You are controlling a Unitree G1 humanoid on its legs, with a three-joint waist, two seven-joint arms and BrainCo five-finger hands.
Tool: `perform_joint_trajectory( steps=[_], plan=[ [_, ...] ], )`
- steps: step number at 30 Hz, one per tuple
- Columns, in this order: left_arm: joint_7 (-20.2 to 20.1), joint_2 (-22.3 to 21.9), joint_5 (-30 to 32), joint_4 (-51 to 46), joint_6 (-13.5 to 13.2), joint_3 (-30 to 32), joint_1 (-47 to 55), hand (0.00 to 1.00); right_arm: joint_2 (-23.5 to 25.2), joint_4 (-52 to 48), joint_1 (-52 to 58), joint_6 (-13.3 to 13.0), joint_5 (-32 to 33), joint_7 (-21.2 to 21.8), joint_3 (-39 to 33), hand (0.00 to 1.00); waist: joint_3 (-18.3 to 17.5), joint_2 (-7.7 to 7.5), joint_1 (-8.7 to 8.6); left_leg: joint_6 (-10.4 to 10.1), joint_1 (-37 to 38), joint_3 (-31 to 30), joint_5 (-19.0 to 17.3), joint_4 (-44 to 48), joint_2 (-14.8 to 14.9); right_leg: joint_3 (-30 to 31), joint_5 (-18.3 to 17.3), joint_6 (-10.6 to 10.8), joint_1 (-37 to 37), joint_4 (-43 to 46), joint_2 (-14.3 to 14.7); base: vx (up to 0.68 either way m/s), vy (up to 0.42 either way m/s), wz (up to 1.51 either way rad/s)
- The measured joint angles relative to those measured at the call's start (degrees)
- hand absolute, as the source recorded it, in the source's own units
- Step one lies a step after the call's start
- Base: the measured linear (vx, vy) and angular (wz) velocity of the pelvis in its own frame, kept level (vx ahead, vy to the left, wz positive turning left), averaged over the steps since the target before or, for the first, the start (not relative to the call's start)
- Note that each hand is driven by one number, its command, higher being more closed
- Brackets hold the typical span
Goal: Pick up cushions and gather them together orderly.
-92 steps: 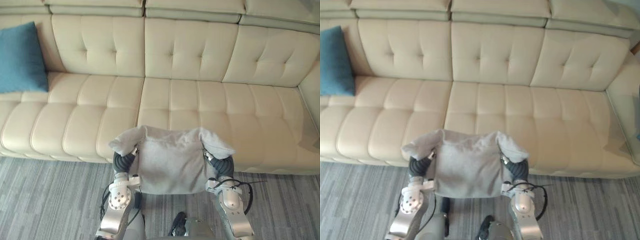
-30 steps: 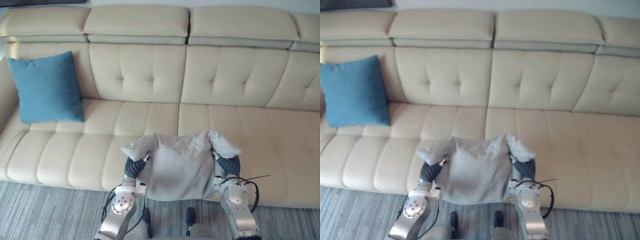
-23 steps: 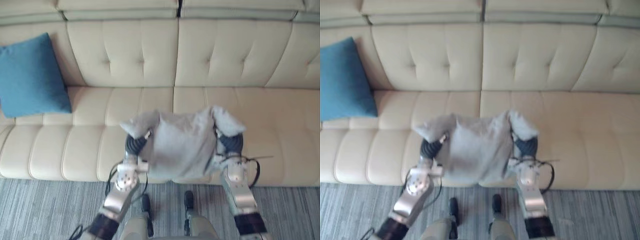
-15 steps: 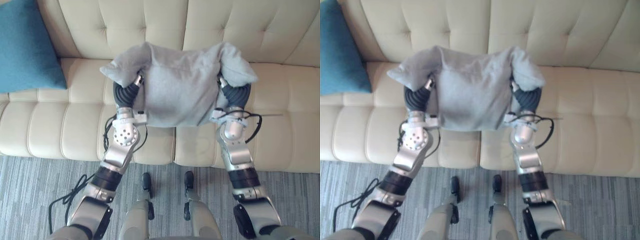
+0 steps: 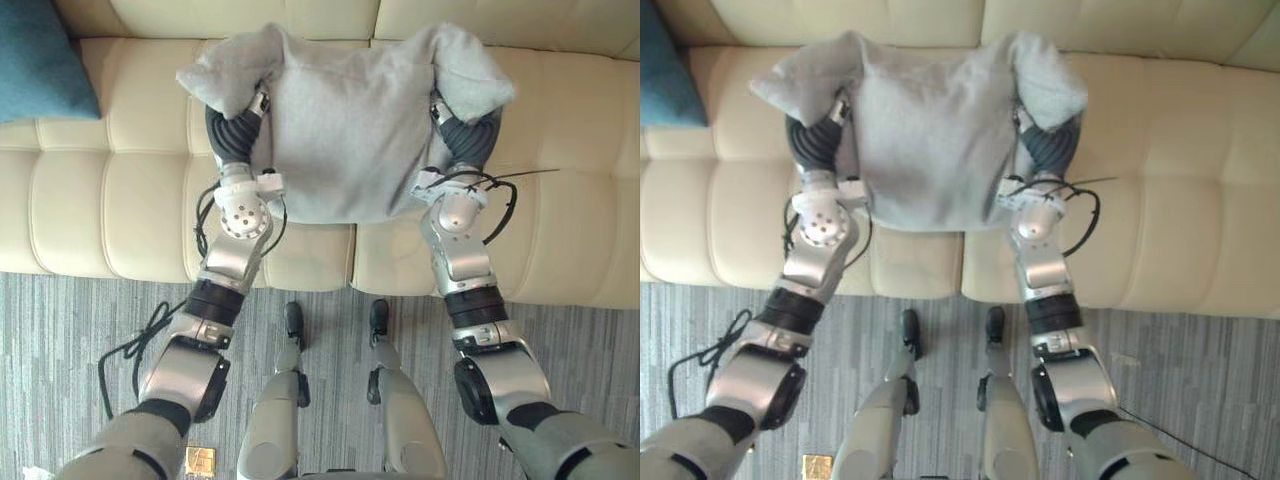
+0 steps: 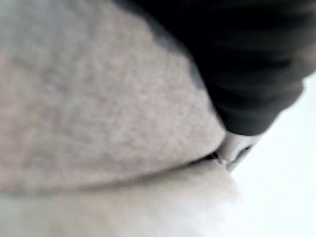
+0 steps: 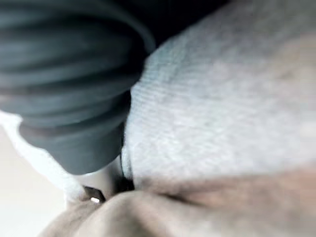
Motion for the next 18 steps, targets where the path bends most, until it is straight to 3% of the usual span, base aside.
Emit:
perform_joint_trajectory(
  steps=[4, 10, 18],
  plan=[
    [-0.22, 4.88, 0.04, 5.95, 0.2, 0.45, -8.38, 0.0, -1.02, 3.31, -6.95, 0.03, 0.12, -0.71, -2.24, 0.0, 2.47, -0.18, -0.49, -0.02, -0.61, 0.19, 0.63, -0.02, 0.09, 0.28, 0.99, -0.04, -0.65, -0.43, 0.1, -0.06, 0.015, -0.04],
    [-3.23, 10.85, -1.35, 12.57, 1.14, 1.86, -16.52, 0.0, -7.21, 7.39, -15.2, -0.07, 6.58, -0.1, -3.41, 0.0, 3.31, -0.23, -0.77, -0.02, -2.36, 0.27, 1.31, -0.04, 0.15, 0.44, 1.79, 0.14, -2.5, -0.44, 0.17, -0.04, 0.012, -0.01],
    [-6.7, 14.03, -12.37, 13.24, 0.32, 10.25, -17.08, 0.0, -13.23, 8.33, -16.0, -0.39, 17.35, 3.03, -5.33, 0.0, 3.31, -0.23, -0.84, -0.04, -2.07, 0.31, 1.32, -0.03, 0.31, 0.47, 1.85, 0.09, -2.24, -0.44, 0.25, 0.0, 0.0, 0.0]
  ],
)
